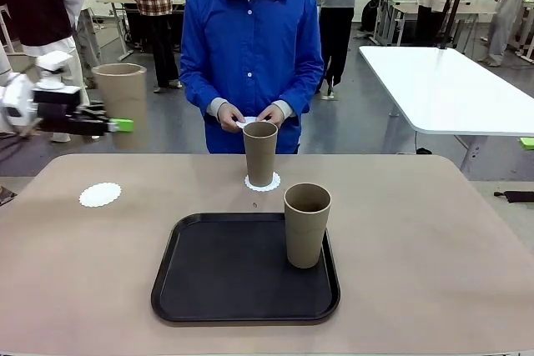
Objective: Place coasters on the table and set cups on them.
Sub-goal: Take one Reusable plastic cup from the Flat Tray and place it on a coaster set by the human.
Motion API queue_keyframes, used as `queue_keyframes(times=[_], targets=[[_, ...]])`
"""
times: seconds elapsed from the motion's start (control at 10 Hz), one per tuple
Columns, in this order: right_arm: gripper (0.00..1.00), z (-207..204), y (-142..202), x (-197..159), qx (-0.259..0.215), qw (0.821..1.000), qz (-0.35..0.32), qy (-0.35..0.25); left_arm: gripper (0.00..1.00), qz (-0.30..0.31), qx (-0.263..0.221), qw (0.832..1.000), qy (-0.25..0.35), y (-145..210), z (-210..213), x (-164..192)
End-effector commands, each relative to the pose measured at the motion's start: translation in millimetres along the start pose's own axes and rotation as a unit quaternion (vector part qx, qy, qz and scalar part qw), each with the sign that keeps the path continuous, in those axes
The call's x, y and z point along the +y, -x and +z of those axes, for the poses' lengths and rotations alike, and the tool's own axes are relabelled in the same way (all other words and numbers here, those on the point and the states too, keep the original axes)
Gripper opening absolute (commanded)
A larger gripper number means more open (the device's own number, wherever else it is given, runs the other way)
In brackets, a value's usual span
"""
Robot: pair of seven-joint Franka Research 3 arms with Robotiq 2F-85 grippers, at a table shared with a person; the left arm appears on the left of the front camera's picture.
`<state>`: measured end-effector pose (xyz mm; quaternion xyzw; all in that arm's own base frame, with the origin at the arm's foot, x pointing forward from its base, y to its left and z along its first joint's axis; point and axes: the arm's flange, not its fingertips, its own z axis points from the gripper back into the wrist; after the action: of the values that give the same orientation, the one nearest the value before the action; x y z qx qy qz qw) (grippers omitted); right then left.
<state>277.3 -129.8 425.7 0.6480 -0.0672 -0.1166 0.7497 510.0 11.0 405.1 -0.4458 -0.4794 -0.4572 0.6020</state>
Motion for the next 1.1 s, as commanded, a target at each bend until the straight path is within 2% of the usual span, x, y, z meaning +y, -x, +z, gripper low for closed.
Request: queue_keyframes(times=[0.0,0.2,0.4,0.7,0.8,1.0], targets=[[1.00,0,0,2,-0.001,1.000,0.003,-0.003,0.84,-0.005,-0.017,0.999,-0.028,2,34,-2],[1.00,0,0,2,-0.001,1.000,0.003,-0.003,0.84,-0.011,-0.034,0.996,-0.080,2,89,5],[1.00,0,0,2,-0.001,1.000,0.003,-0.003,0.84,-0.011,-0.052,0.993,-0.109,6,122,2],[1.00,0,0,2,-0.001,1.000,0.003,-0.003,0.84,-0.016,-0.066,0.991,-0.118,1,127,4],[1.00,0,0,2,-0.001,1.000,0.003,-0.003,0.84,0.000,-0.046,0.992,-0.119,6,136,3],[1.00,0,0,2,-0.001,1.000,0.003,-0.003,0.84,0.000,-0.046,0.992,-0.119,6,136,3]])
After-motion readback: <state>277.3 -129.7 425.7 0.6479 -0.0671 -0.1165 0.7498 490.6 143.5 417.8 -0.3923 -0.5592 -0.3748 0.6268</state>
